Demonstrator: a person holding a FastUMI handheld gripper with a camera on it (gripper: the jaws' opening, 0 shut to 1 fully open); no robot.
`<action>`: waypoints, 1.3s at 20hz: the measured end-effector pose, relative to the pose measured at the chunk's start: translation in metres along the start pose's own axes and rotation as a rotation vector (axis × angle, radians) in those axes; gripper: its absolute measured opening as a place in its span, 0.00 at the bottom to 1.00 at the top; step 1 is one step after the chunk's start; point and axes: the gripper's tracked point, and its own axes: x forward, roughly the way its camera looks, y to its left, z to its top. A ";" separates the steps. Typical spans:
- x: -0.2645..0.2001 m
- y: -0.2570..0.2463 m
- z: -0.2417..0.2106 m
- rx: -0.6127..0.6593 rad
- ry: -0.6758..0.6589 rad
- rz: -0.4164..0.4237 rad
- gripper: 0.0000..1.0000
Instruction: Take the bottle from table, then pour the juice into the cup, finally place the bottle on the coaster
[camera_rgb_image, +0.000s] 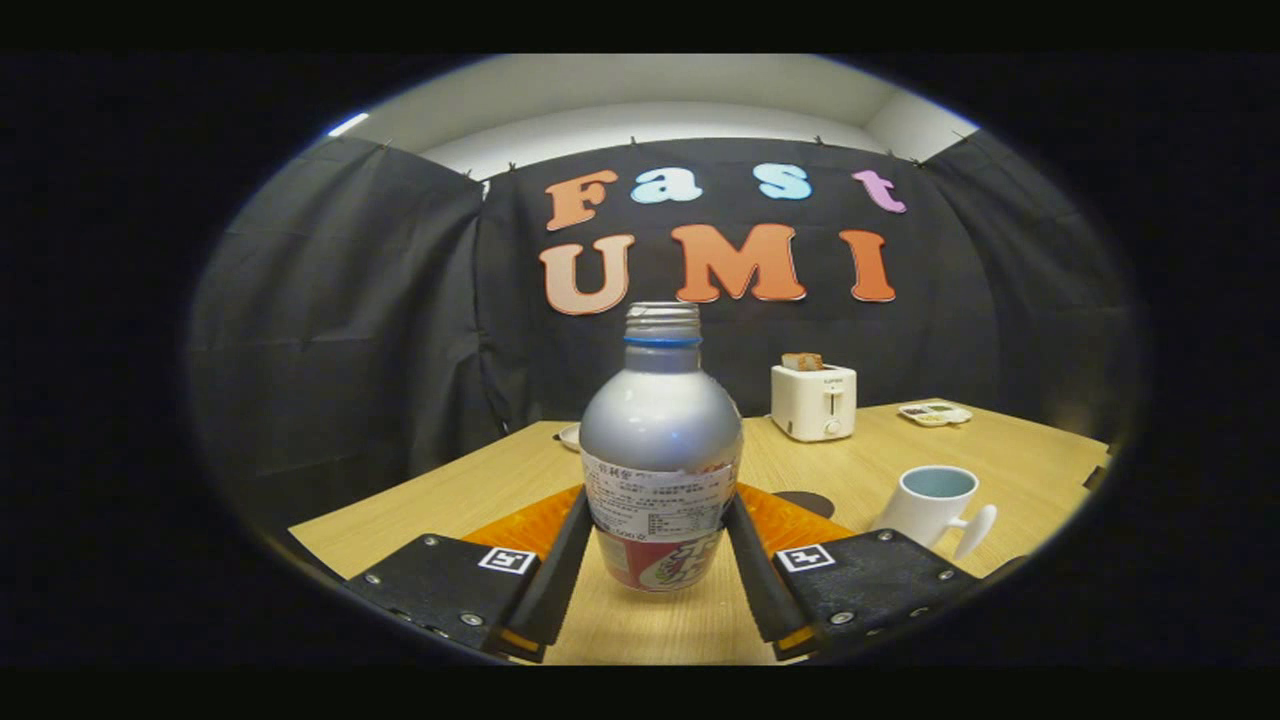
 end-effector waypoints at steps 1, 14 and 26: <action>0.001 -0.001 0.002 0.035 0.002 0.005 0.72; 0.024 -0.018 -0.012 0.659 0.045 0.062 0.72; 0.040 -0.061 -0.005 1.046 0.012 0.034 0.72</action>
